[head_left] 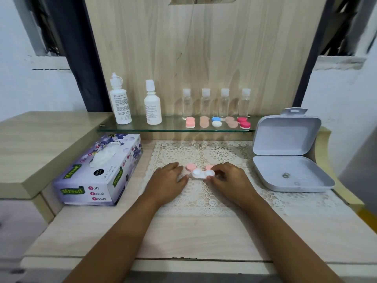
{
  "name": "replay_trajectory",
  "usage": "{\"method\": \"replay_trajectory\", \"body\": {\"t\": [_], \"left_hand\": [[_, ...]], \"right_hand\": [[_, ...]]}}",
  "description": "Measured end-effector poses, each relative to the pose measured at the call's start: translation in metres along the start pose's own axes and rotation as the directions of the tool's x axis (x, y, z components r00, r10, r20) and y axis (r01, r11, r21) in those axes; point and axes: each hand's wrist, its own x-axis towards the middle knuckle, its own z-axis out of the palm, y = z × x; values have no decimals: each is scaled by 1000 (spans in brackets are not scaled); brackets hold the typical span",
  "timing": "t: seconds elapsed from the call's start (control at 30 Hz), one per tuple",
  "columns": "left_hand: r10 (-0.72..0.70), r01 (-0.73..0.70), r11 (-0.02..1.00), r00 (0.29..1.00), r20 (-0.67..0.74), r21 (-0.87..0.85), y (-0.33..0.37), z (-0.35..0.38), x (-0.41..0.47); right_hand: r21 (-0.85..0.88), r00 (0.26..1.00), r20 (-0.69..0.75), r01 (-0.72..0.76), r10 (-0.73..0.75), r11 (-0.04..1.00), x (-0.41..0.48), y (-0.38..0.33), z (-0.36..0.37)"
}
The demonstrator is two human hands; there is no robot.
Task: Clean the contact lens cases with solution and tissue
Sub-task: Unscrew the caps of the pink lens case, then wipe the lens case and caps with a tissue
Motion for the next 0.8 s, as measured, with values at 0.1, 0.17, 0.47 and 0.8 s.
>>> {"method": "replay_trajectory", "body": {"t": [0.1,0.17,0.47,0.8], "left_hand": [[0,0,1000,1000,-2,4,0,0,-1],[-4,4,1000,1000,0,5,0,0,-1],[12,-11,1000,1000,-11,22,-1,1,0],[7,-7,999,1000,-6,31,-1,2,1]], "right_hand": [[30,1000,7,-1,1,1000,2,-4,-8],[33,1000,8,9,-10,999,3,-7,-17],[-15,981,-162,-109,105,994,-12,16,-69],[-203,947,-314,-143,74,969,-16,72,-115]]}}
